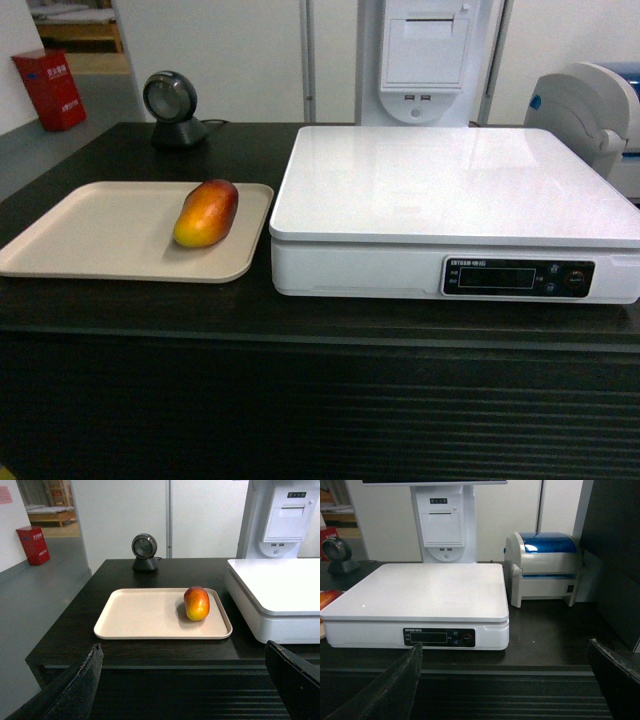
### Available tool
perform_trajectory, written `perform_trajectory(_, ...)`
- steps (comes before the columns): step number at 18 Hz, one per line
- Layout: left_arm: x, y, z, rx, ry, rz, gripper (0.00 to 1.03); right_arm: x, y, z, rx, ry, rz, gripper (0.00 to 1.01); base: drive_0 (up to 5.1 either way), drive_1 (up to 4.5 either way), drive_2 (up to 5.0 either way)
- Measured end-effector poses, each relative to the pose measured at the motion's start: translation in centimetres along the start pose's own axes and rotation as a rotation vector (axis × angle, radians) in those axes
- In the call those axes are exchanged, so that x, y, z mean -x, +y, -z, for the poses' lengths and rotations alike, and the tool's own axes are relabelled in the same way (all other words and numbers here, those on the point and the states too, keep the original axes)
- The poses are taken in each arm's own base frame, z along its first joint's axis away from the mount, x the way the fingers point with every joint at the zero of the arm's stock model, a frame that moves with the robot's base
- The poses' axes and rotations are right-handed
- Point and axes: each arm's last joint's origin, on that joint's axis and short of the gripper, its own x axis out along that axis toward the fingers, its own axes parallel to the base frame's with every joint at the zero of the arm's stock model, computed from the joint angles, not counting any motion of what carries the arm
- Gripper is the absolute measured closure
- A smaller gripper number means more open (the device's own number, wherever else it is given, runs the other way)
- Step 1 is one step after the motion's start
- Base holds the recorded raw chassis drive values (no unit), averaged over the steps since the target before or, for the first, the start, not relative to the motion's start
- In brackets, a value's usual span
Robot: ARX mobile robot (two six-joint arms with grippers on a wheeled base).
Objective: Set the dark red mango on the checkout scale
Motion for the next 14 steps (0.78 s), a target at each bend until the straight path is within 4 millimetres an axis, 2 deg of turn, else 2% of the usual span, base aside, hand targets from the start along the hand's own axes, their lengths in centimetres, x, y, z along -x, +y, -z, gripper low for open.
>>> perform_trajectory(14, 0.0, 0.0, 0.0, 0.0, 0.0, 0.0, 0.05, 0.0, 0.0, 0.0, 0.0, 0.0, 0.0, 0.03, 0.0, 0.0, 0.0)
